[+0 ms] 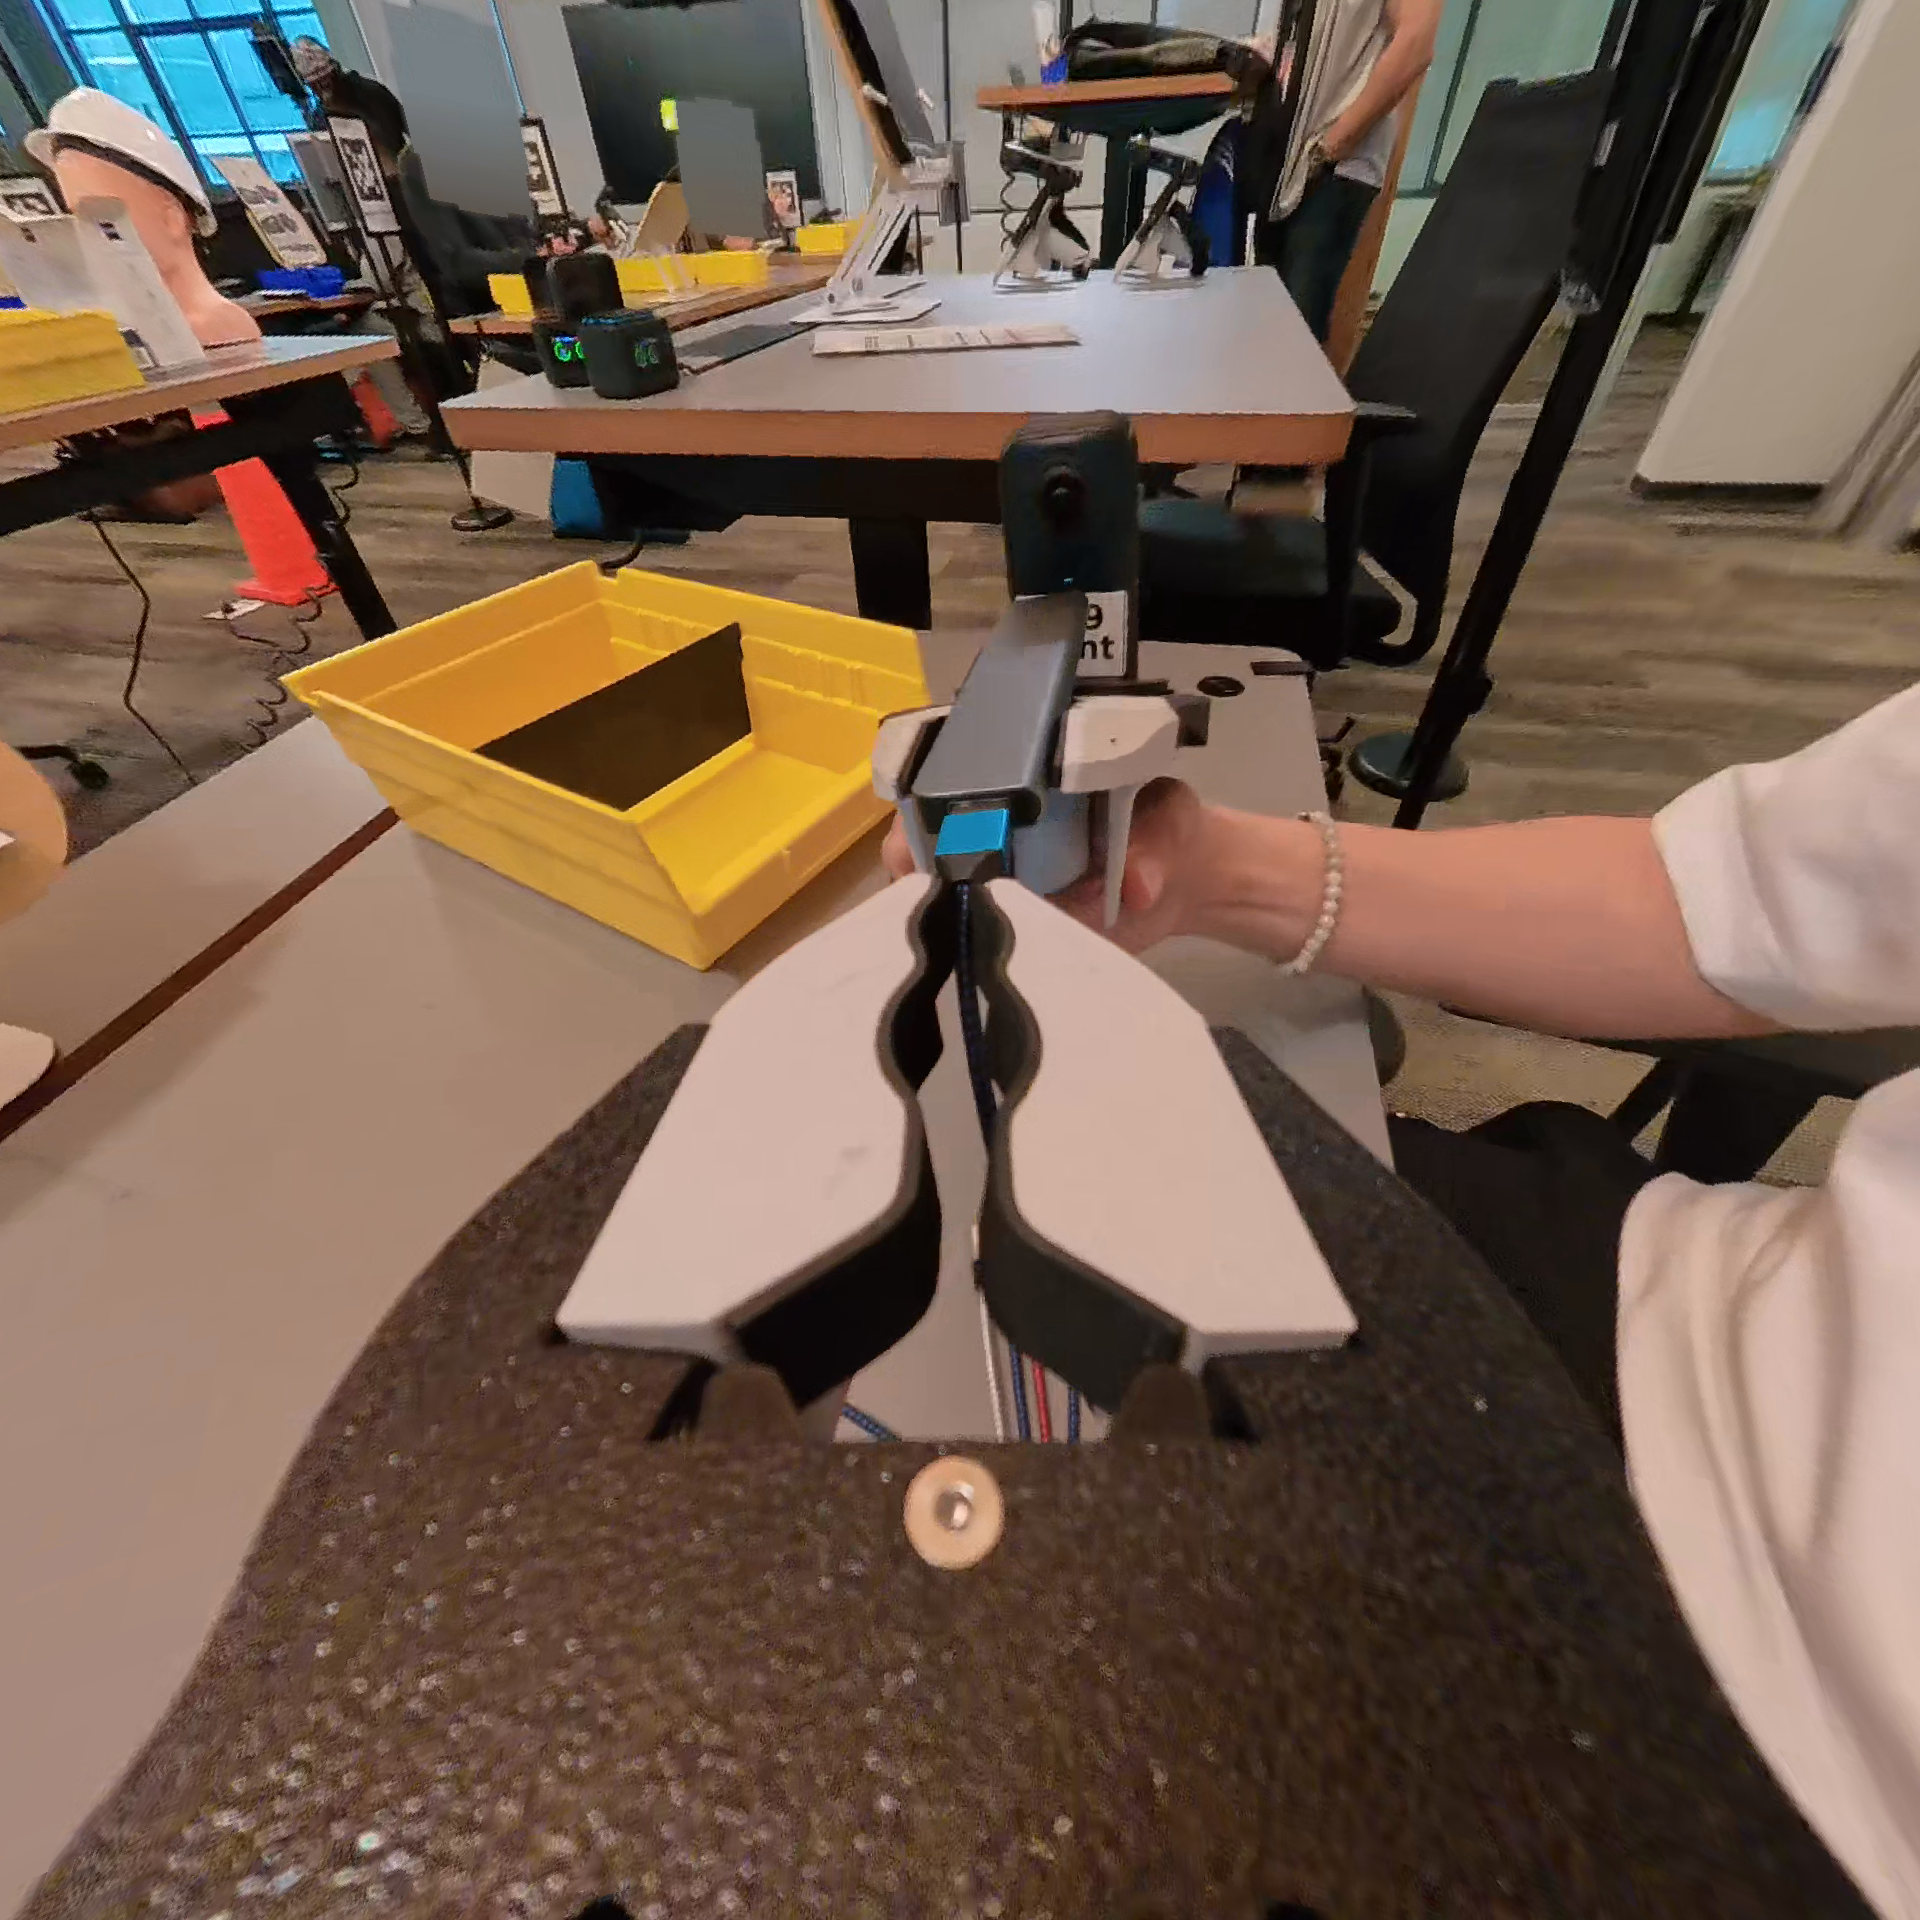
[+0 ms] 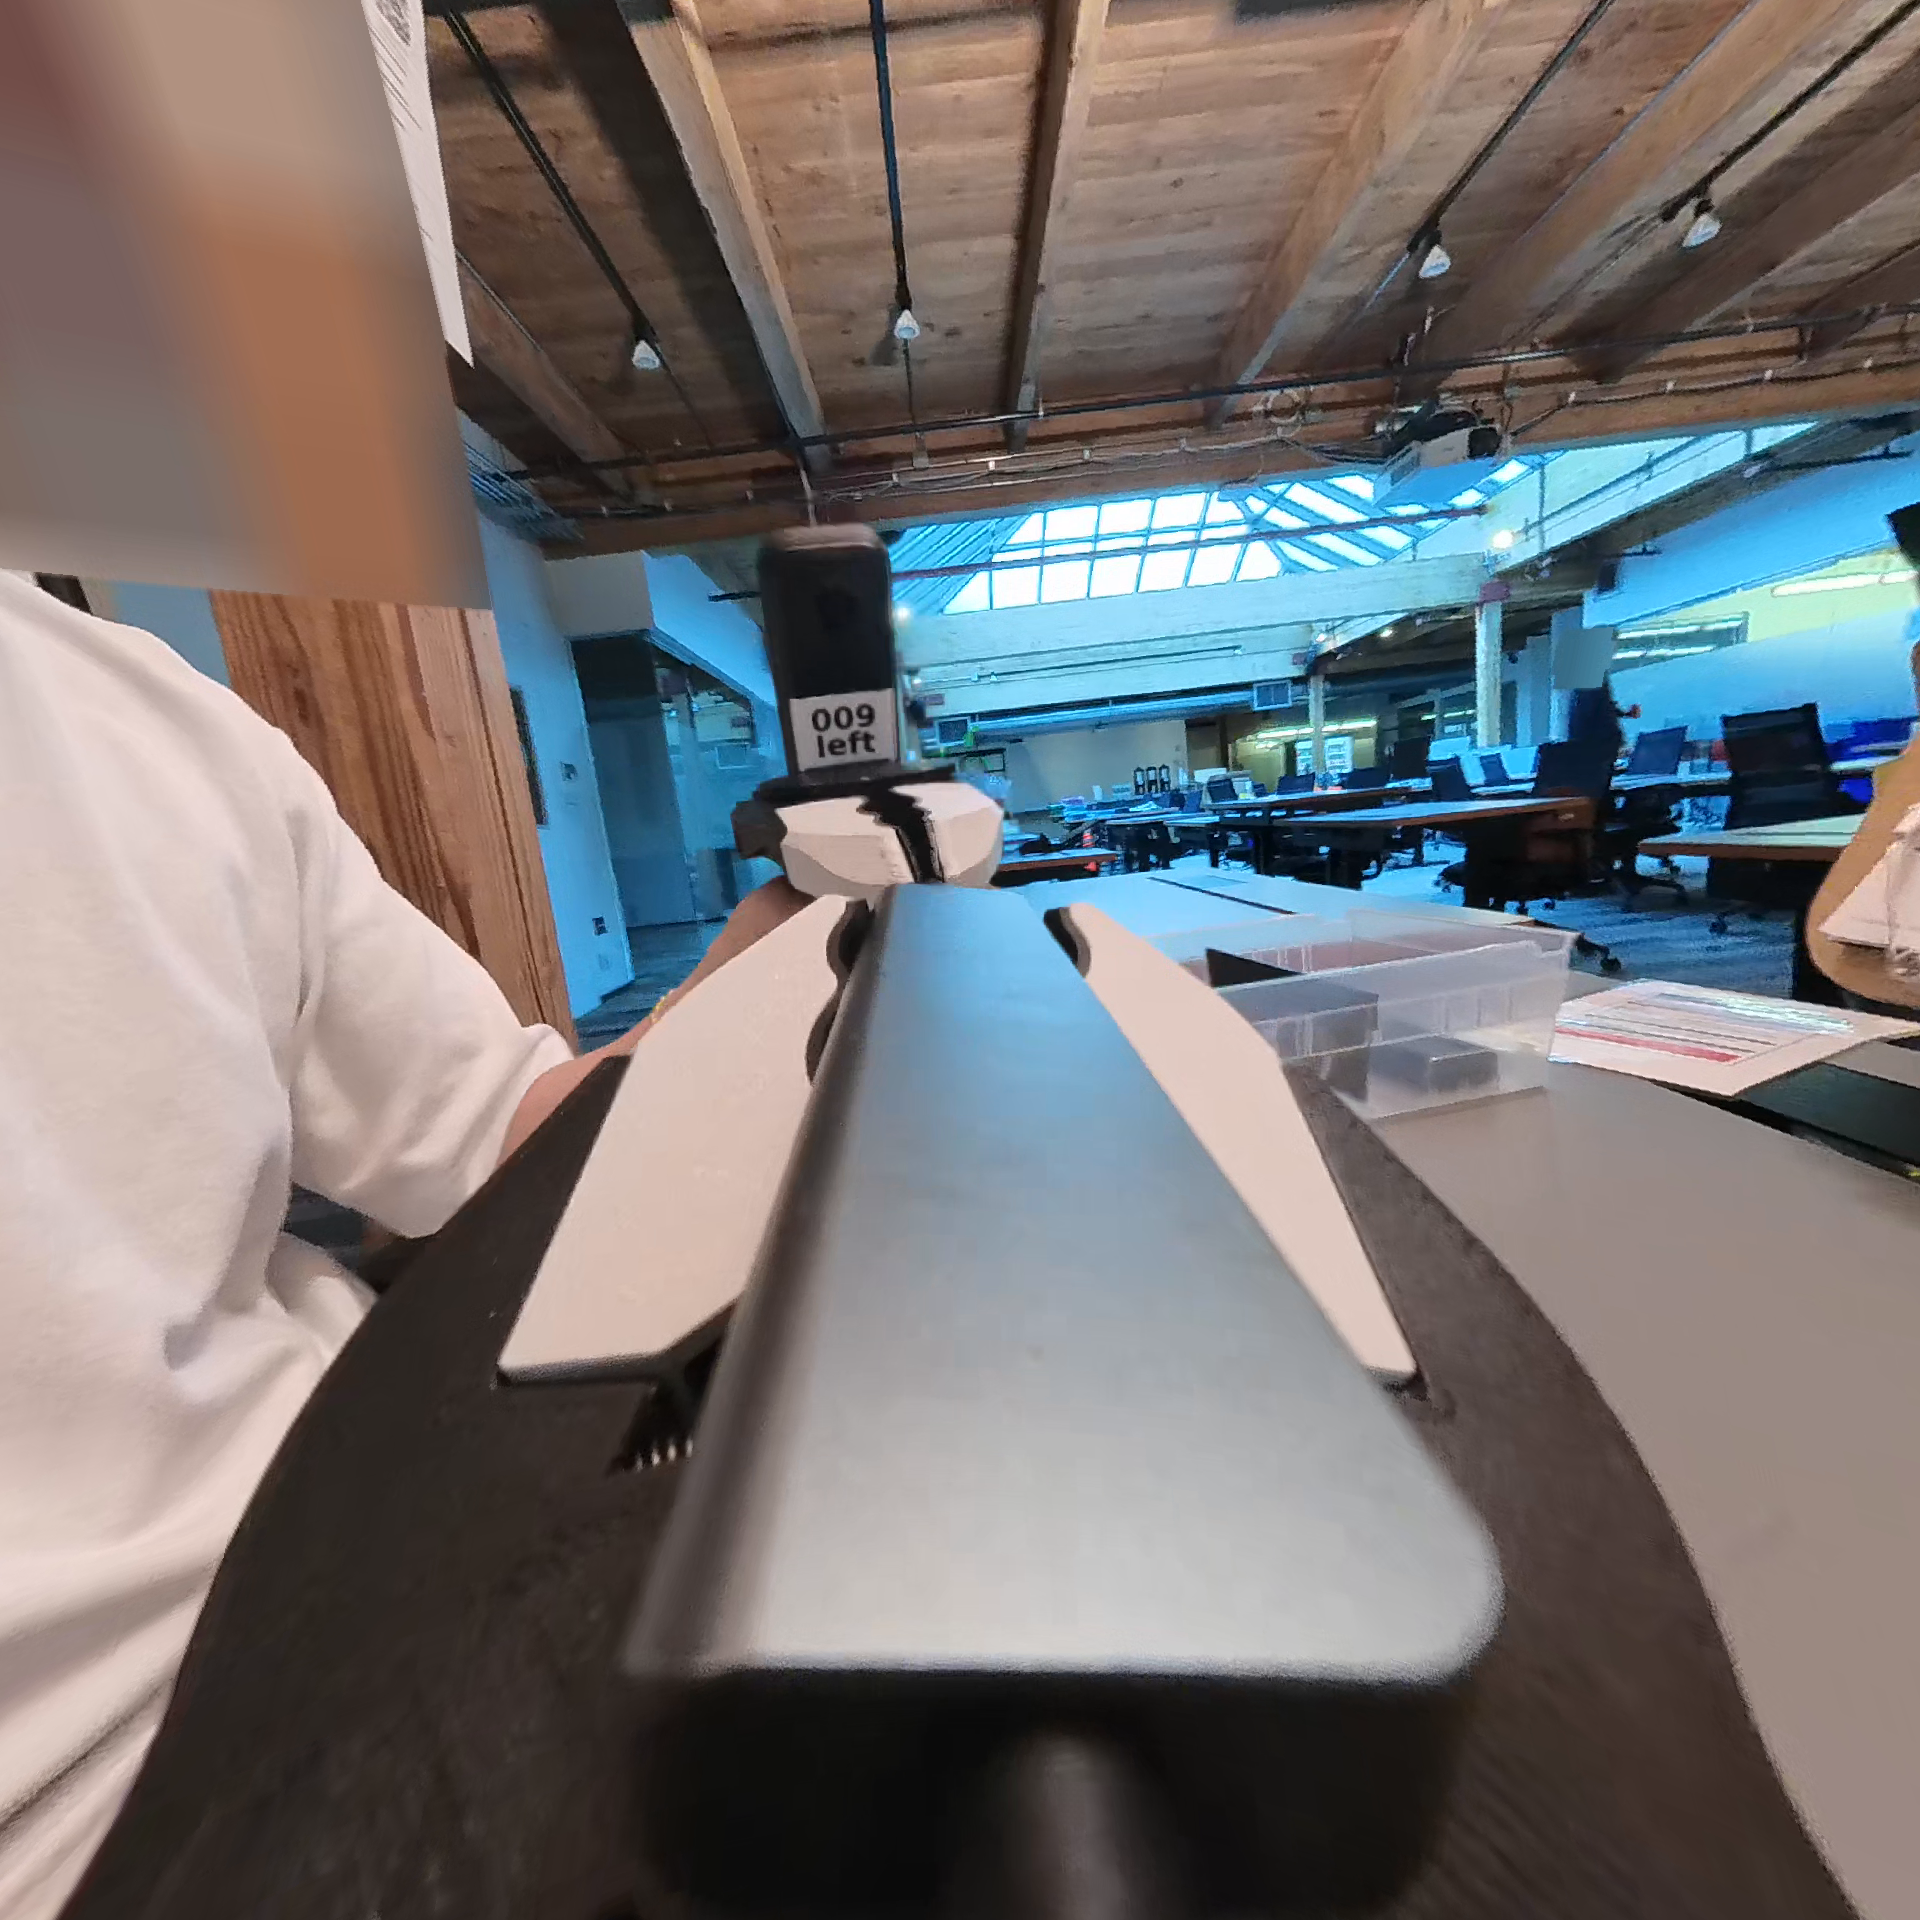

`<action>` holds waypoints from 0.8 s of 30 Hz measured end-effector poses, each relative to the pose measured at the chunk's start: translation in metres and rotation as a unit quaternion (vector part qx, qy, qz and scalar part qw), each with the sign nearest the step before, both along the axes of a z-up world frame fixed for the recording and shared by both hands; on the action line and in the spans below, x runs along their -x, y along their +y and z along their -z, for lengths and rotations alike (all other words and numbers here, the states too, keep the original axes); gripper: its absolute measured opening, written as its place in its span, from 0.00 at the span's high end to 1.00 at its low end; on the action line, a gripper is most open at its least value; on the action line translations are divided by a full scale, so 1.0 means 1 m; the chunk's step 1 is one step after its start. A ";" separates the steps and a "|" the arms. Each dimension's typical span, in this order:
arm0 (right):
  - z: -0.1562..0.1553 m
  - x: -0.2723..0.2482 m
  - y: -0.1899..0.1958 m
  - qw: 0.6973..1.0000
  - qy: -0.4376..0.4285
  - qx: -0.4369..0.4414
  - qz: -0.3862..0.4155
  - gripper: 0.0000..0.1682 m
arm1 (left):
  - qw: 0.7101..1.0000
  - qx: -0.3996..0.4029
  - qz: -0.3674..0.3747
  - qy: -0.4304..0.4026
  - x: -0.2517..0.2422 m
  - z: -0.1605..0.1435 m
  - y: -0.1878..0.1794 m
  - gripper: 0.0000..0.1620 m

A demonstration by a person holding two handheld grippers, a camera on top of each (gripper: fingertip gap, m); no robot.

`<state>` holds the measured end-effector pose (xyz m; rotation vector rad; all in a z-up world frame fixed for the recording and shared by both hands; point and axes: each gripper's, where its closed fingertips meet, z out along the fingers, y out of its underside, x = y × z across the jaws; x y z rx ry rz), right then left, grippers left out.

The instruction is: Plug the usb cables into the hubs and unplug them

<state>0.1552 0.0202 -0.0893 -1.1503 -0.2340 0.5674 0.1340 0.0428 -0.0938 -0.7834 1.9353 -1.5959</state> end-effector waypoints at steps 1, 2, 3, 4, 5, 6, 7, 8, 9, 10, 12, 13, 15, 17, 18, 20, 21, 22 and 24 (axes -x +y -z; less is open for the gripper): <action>0.000 0.001 0.000 1.000 0.001 0.003 -0.003 0.80 | 1.000 0.002 0.000 0.000 0.000 0.000 0.000 0.99; -0.002 0.001 0.000 1.000 -0.004 0.006 0.004 0.80 | 1.000 0.016 0.003 0.003 0.000 -0.001 0.001 0.99; -0.002 0.002 0.001 1.000 -0.012 0.011 0.006 0.80 | 0.999 0.030 0.009 0.007 -0.001 0.000 0.003 0.99; -0.001 0.001 0.003 1.000 -0.015 0.019 0.013 0.80 | 0.999 0.040 0.010 0.013 -0.002 0.001 0.005 0.99; 0.000 -0.002 0.004 0.999 -0.016 0.018 0.022 0.80 | 0.999 0.041 0.006 0.015 -0.002 0.001 0.005 0.99; -0.001 -0.001 0.002 1.000 -0.007 0.013 0.009 0.80 | 0.999 0.029 0.004 0.013 -0.001 0.000 0.003 0.99; 0.000 -0.002 0.000 1.000 0.000 0.010 0.000 0.80 | 1.000 0.006 -0.004 0.008 -0.001 0.000 0.001 0.99; 0.001 -0.002 -0.001 1.000 0.000 0.008 -0.001 0.80 | 1.000 -0.015 -0.013 0.003 -0.001 0.001 0.000 0.99; 0.002 -0.002 -0.001 1.000 -0.001 0.010 -0.004 0.80 | 1.000 -0.023 -0.016 0.004 -0.001 0.002 0.000 0.99; 0.002 -0.001 -0.001 1.000 -0.002 0.013 -0.007 0.80 | 1.000 -0.013 -0.012 0.008 -0.001 0.002 0.001 0.99; -0.006 -0.009 -0.009 1.000 0.006 -0.005 0.009 0.80 | 0.999 0.012 -0.041 0.011 -0.007 0.002 0.018 0.99; -0.016 -0.026 -0.022 0.998 0.041 -0.031 0.023 0.80 | 0.997 0.017 -0.073 0.005 -0.009 -0.001 0.039 0.99; -0.012 -0.059 -0.038 0.995 0.051 -0.022 0.077 0.80 | 0.996 0.064 -0.067 -0.016 0.003 -0.026 0.058 0.99; -0.017 -0.062 -0.045 0.994 0.067 -0.046 0.070 0.81 | 0.996 0.049 -0.053 -0.043 0.012 -0.039 0.048 0.99; -0.021 -0.058 -0.045 0.994 0.074 -0.060 0.053 0.80 | 0.998 0.028 -0.043 -0.044 0.014 -0.037 0.040 0.99; -0.023 -0.042 -0.038 0.995 0.072 -0.062 0.016 0.80 | 0.999 0.013 -0.022 -0.041 0.016 -0.032 0.027 0.99; -0.024 -0.033 -0.036 0.995 0.074 -0.067 -0.005 0.80 | 0.999 0.019 -0.012 -0.034 0.016 -0.030 0.022 0.99; -0.026 -0.027 -0.034 0.993 0.084 -0.075 -0.019 0.80 | 0.999 0.029 -0.001 -0.025 0.017 -0.029 0.018 0.99; -0.024 -0.015 -0.027 0.992 0.089 -0.072 -0.048 0.80 | 0.999 0.033 0.018 -0.012 0.019 -0.026 0.009 0.99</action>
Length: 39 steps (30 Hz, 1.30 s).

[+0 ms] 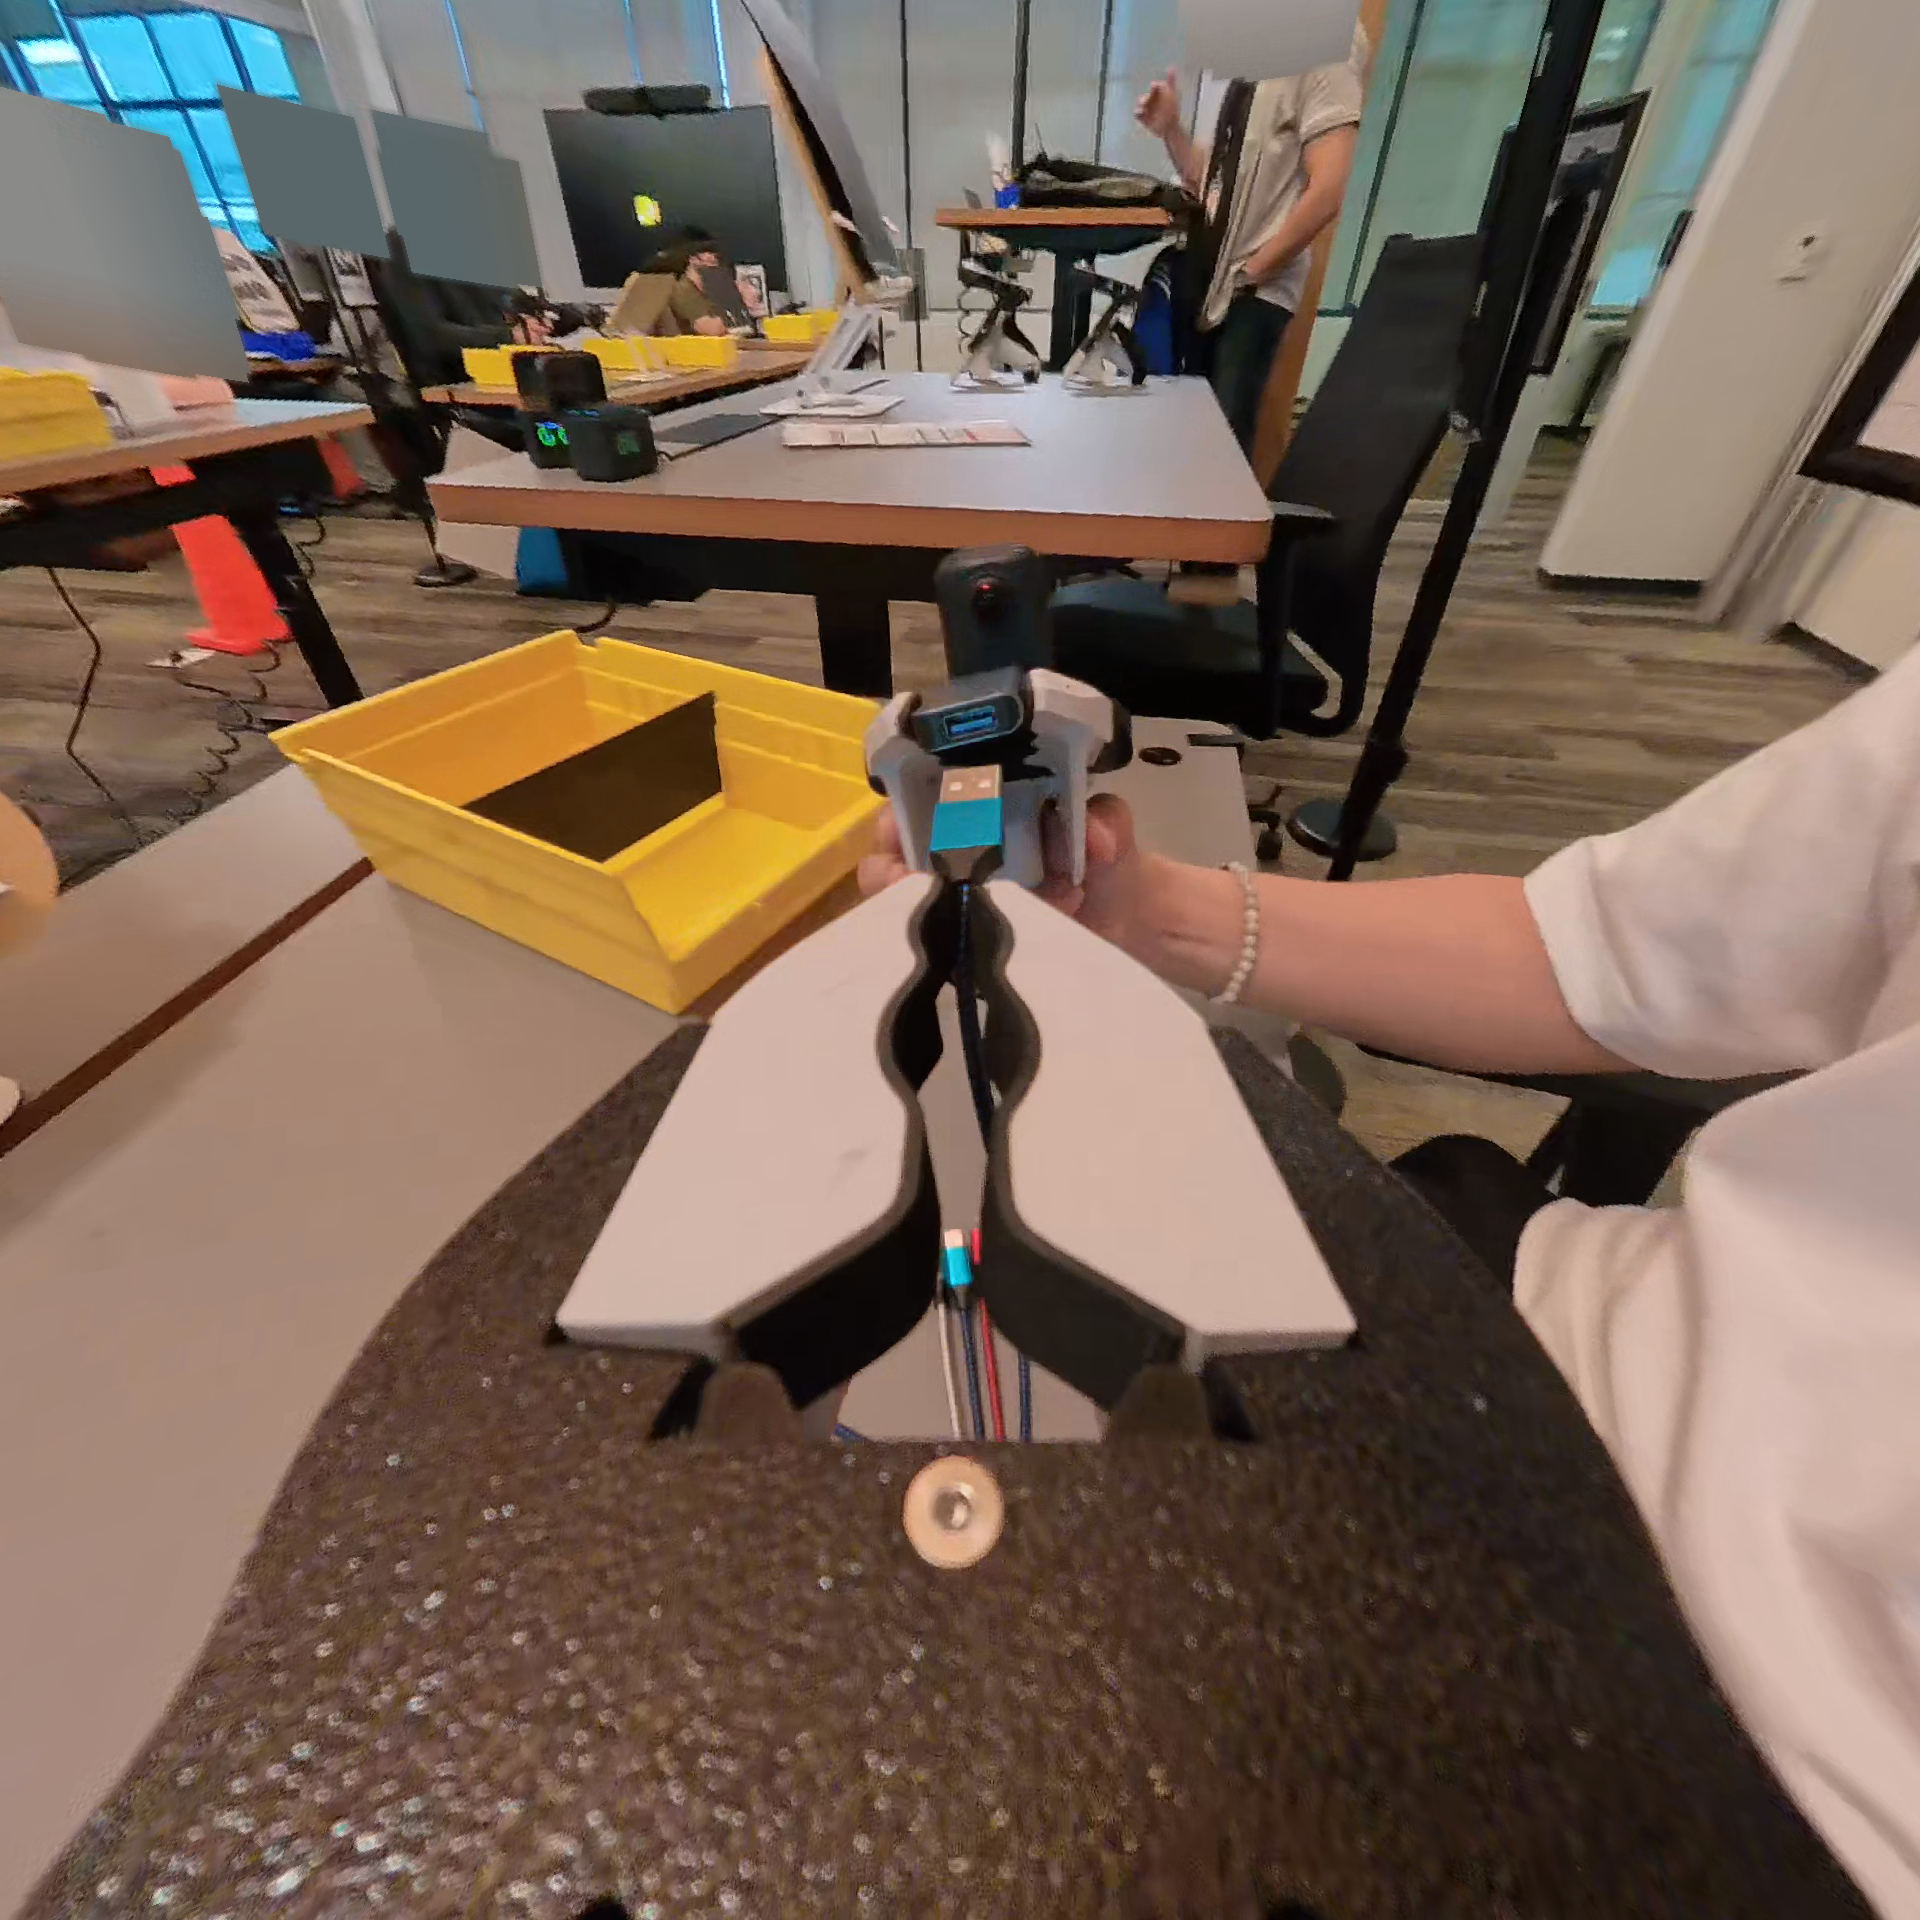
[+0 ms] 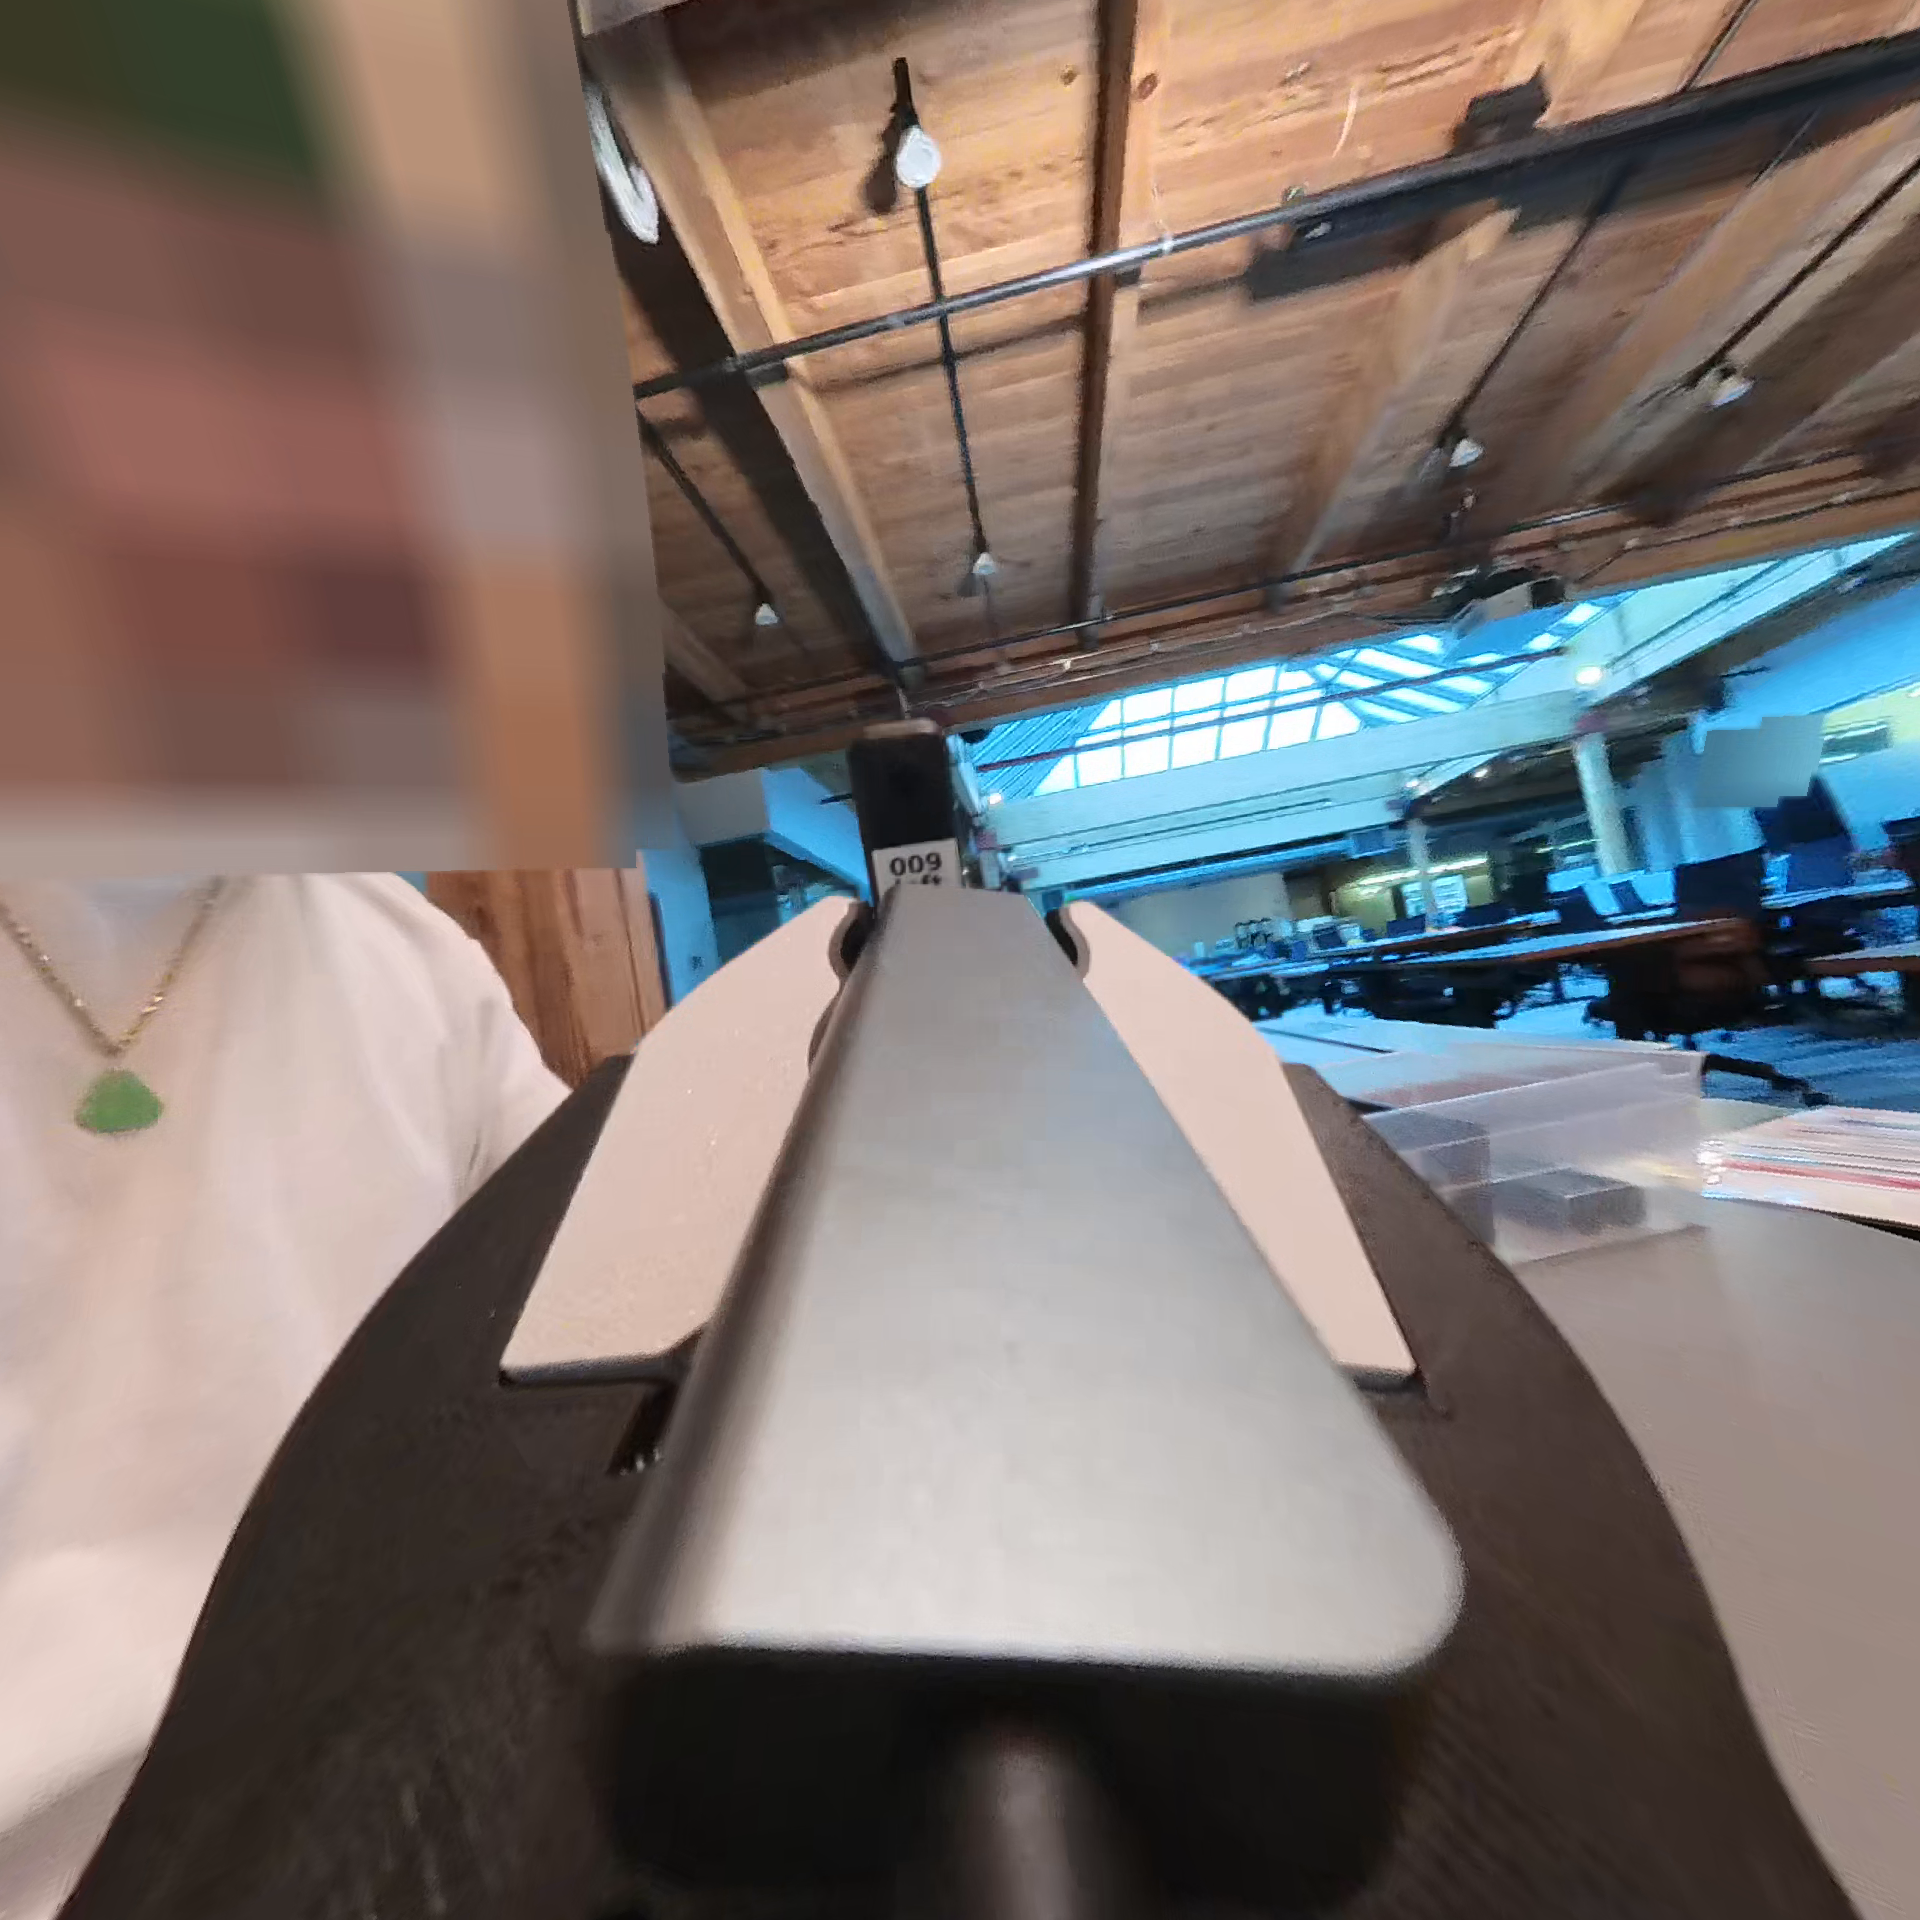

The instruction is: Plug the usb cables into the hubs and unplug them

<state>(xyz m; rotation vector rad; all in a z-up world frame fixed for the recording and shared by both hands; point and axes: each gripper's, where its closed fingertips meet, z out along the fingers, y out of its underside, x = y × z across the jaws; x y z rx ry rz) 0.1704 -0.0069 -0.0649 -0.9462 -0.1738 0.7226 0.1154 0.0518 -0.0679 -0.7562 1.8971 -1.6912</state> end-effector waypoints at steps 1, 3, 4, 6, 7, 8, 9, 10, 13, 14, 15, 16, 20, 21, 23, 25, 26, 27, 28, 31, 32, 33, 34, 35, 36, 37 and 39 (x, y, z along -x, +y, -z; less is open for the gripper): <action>0.002 0.004 0.004 1.000 -0.003 0.004 -0.001 0.80 | 1.000 -0.008 0.002 0.004 0.000 0.003 -0.003 0.99; 0.003 0.010 0.007 1.000 -0.005 0.006 -0.014 0.80 | 1.000 -0.023 0.005 0.013 0.000 0.007 -0.008 0.99; 0.004 0.011 0.009 1.000 -0.004 0.008 -0.015 0.80 | 1.000 -0.023 0.007 0.017 0.000 0.008 -0.009 0.99; 0.007 0.014 0.012 1.000 -0.013 0.015 -0.015 0.80 | 0.999 -0.022 0.009 0.025 0.001 0.009 -0.011 0.99; 0.009 0.015 0.013 1.000 -0.019 0.020 -0.013 0.80 | 0.999 -0.023 0.008 0.027 0.001 0.009 -0.011 0.99; 0.010 0.016 0.014 0.999 -0.024 0.024 -0.010 0.80 | 0.999 -0.023 0.007 0.032 0.001 0.011 -0.011 0.99; 0.010 0.018 0.015 0.999 -0.028 0.025 -0.015 0.80 | 0.999 -0.021 0.007 0.037 0.000 0.012 -0.011 0.99; 0.011 0.020 0.016 0.999 -0.031 0.027 -0.014 0.80 | 0.999 -0.019 0.010 0.042 0.000 0.013 -0.011 0.99; 0.014 0.024 0.019 0.998 -0.050 0.038 -0.010 0.80 | 0.998 -0.015 0.018 0.055 0.000 0.016 -0.012 0.99; 0.015 0.025 0.021 0.998 -0.055 0.042 -0.006 0.80 | 0.998 -0.016 0.020 0.058 0.000 0.018 -0.012 0.99; 0.015 0.025 0.020 0.998 -0.056 0.040 -0.004 0.80 | 0.998 -0.016 0.018 0.060 -0.001 0.019 -0.012 0.99; 0.015 0.025 0.021 0.997 -0.059 0.043 -0.003 0.80 | 0.998 -0.016 0.018 0.064 -0.001 0.020 -0.011 0.99; 0.018 0.026 0.023 0.995 -0.081 0.054 0.012 0.80 | 0.997 -0.012 0.018 0.078 -0.002 0.024 -0.009 0.99; 0.018 0.026 0.024 0.995 -0.084 0.057 0.017 0.80 | 0.997 -0.012 0.017 0.080 -0.003 0.025 -0.009 0.99; 0.019 0.027 0.024 0.994 -0.092 0.061 0.019 0.80 | 0.996 -0.015 0.018 0.082 -0.002 0.026 -0.009 0.99; 0.023 0.029 0.026 0.991 -0.111 0.074 0.026 0.80 | 0.996 -0.025 0.017 0.082 -0.002 0.027 -0.009 0.99; 0.023 0.029 0.026 0.990 -0.116 0.076 0.029 0.80 | 0.996 -0.030 0.016 0.081 -0.002 0.028 -0.008 0.99; 0.023 0.030 0.026 0.990 -0.117 0.079 0.025 0.80 | 0.996 -0.031 0.018 0.079 -0.002 0.028 -0.008 0.99; 0.023 0.030 0.026 0.989 -0.119 0.082 0.025 0.80 | 0.996 -0.032 0.019 0.077 -0.001 0.028 -0.009 0.99; 0.024 0.032 0.025 0.987 -0.128 0.089 0.024 0.80 | 0.997 -0.038 0.022 0.070 -0.003 0.030 -0.009 0.99; 0.024 0.031 0.026 0.987 -0.128 0.092 0.025 0.80 | 0.997 -0.039 0.017 0.069 -0.005 0.031 -0.009 0.99; 0.025 0.030 0.027 0.986 -0.130 0.096 0.031 0.80 | 0.997 -0.043 0.013 0.068 -0.006 0.034 -0.008 0.99; 0.027 0.030 0.028 0.985 -0.134 0.101 0.034 0.80 | 0.996 -0.049 0.012 0.069 -0.007 0.036 -0.007 0.99; 0.029 0.030 0.029 0.984 -0.136 0.107 0.034 0.80 | 0.996 -0.052 0.013 0.072 -0.008 0.039 -0.006 0.99; 0.029 0.030 0.029 0.984 -0.135 0.107 0.037 0.80 | 0.996 -0.049 0.014 0.071 -0.009 0.039 -0.005 0.99; 0.029 0.029 0.029 0.985 -0.132 0.108 0.036 0.80 | 0.997 -0.042 0.015 0.069 -0.010 0.039 -0.005 0.99; 0.032 0.029 0.031 0.983 -0.136 0.118 0.037 0.80 | 0.996 -0.048 0.017 0.069 -0.011 0.043 -0.004 0.99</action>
